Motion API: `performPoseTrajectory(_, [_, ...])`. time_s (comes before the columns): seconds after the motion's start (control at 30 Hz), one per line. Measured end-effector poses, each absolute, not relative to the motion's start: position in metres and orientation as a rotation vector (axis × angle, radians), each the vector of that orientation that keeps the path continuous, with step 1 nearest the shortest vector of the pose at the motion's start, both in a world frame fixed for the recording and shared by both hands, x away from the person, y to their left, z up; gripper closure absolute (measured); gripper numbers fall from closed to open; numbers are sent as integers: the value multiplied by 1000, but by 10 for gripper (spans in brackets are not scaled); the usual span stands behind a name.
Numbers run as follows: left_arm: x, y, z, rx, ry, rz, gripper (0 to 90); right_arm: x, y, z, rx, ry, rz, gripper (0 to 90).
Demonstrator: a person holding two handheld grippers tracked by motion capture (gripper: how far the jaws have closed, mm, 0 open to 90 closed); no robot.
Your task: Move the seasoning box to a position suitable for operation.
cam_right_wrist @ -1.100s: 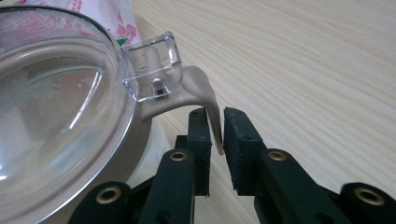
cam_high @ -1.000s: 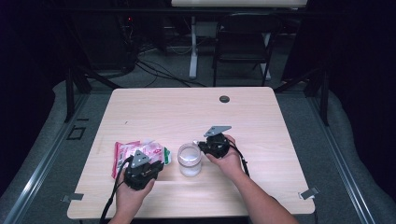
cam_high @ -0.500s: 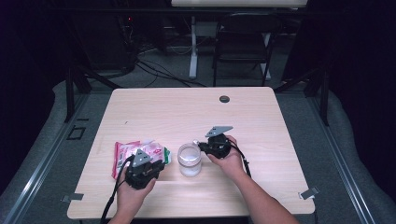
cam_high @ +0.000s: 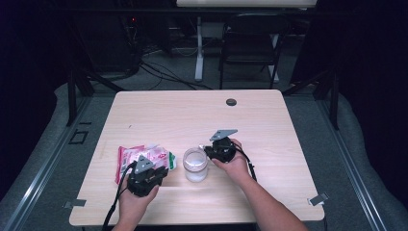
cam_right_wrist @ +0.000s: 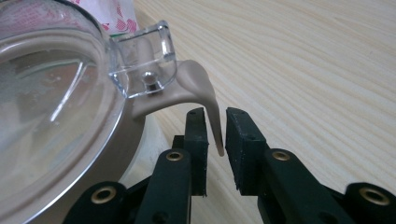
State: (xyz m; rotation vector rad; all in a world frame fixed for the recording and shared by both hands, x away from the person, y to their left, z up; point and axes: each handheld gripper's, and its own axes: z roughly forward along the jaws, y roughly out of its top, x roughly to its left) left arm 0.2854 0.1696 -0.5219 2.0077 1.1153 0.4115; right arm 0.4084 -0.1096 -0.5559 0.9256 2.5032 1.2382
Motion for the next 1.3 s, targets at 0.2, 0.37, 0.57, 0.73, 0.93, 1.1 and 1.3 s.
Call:
performPoseTrajectory(0.2, [283, 172, -522, 2000, 1128, 416, 800, 412, -107, -558, 926, 2516, 1231, 789])
performPoseTrajectory(0.37, [282, 174, -522, 1995, 1136, 420, 800, 414, -105, -559, 934, 2519, 1245, 807])
performPoseTrajectory(0.57, [282, 174, -522, 1991, 1137, 422, 800, 414, -104, -559, 936, 2518, 1246, 818])
performPoseTrajectory(0.73, [282, 174, -522, 1993, 1132, 420, 800, 412, -104, -558, 913, 2520, 1219, 825])
performPoseTrajectory(0.93, [285, 171, -521, 2000, 1116, 417, 799, 409, -106, -557, 897, 2521, 1191, 833])
performPoseTrajectory(1.1, [289, 169, -518, 1986, 1102, 416, 797, 404, -110, -555, 874, 2506, 1148, 843])
performPoseTrajectory(1.3, [295, 162, -517, 1998, 1069, 392, 795, 396, -118, -554, 887, 2477, 1102, 847])
